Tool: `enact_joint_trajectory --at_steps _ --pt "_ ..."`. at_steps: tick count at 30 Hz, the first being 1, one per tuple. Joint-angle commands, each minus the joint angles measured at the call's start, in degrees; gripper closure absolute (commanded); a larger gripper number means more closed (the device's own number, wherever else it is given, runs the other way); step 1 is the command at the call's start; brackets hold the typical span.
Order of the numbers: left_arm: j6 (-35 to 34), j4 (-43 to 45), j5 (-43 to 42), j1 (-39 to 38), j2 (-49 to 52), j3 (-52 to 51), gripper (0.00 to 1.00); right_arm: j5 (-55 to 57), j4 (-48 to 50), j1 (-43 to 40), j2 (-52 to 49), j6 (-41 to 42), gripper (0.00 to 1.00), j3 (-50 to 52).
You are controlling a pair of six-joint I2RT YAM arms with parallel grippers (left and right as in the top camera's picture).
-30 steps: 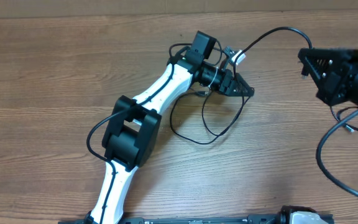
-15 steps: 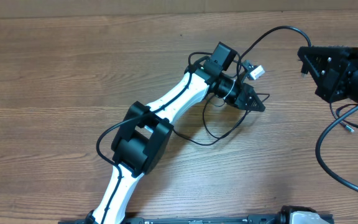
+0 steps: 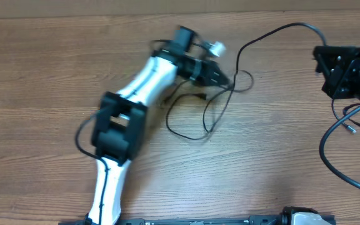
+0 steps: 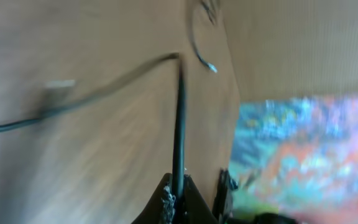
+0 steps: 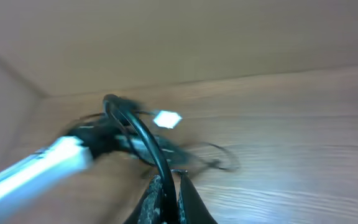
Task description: Untangle cables
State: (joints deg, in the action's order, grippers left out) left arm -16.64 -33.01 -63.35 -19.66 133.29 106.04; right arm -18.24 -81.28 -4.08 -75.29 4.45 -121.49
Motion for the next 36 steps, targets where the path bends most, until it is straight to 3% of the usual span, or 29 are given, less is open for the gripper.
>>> enact_joint_trajectory --at_steps 1,7,16,27,36 --pt "-0.5 -2.6 0.3 7.4 0.2 0.2 0.96 12.6 -0.1 0.2 0.3 0.0 0.96 -0.5" --pt "1.1 -9.4 0.3 19.1 0.1 0.2 0.96 23.5 0.0 0.2 0.1 0.2 0.96 -0.5" --pt "11.3 -20.5 0.6 29.2 0.0 0.2 0.96 38.9 3.3 0.2 -3.1 0.2 0.96 -0.4" --pt "20.6 -31.3 9.6 28.4 0.0 0.2 0.96 47.5 17.9 -0.6 -12.9 -5.0 0.96 -0.4" --pt "21.2 -33.3 11.7 24.8 0.0 0.2 0.96 50.6 29.0 -10.7 -21.9 -6.3 0.96 -0.5"
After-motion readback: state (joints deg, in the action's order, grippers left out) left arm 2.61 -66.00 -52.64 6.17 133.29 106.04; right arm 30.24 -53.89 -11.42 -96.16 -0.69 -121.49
